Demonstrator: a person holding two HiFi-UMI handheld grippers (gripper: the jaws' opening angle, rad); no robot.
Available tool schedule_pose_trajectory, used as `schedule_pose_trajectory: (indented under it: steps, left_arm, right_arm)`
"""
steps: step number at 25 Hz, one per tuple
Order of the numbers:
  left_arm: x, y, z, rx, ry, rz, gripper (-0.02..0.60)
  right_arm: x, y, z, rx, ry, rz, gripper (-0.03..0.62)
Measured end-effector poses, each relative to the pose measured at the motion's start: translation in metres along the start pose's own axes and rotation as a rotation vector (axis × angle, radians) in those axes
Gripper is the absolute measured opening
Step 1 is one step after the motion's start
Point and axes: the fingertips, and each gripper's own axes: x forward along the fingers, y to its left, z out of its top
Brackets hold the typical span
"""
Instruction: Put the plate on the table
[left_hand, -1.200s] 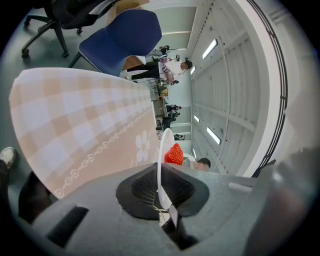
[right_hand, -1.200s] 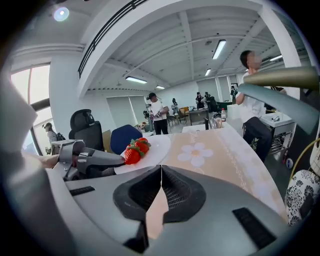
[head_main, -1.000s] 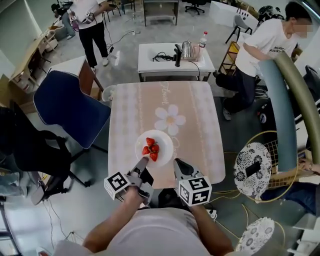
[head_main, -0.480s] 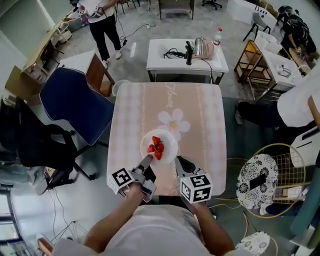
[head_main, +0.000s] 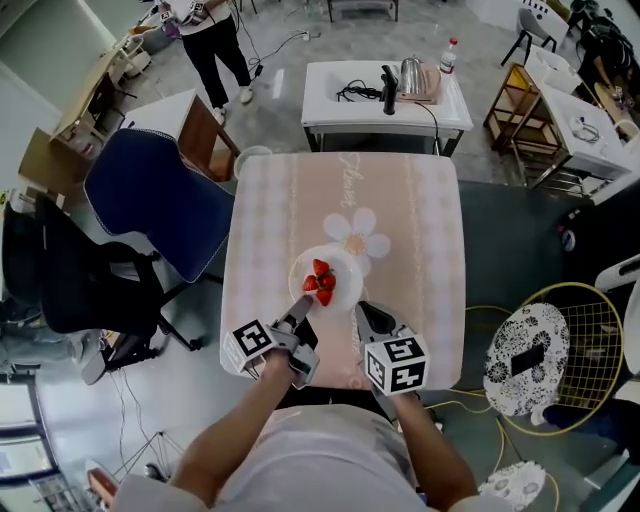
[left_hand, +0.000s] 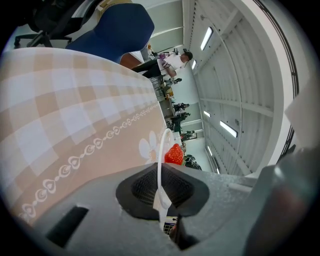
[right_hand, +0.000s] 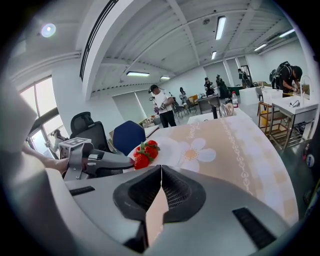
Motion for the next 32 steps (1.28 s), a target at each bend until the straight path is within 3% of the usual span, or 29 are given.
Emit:
schedule_pose_trajectory:
  steps: [15, 32]
  left_arm:
    - [0.036, 0.033, 0.011, -0.003, 0.105, 0.046, 0.015]
    - [0.063, 0.053, 0.02, 0.012, 0.151, 0.089, 0.017]
  right_arm:
    - [0.028, -0.013, -0.006, 0.032, 0.06, -0.09, 0.005]
    - [0.044, -0.022, -0.016, 0.04, 0.123, -0.127, 0.005]
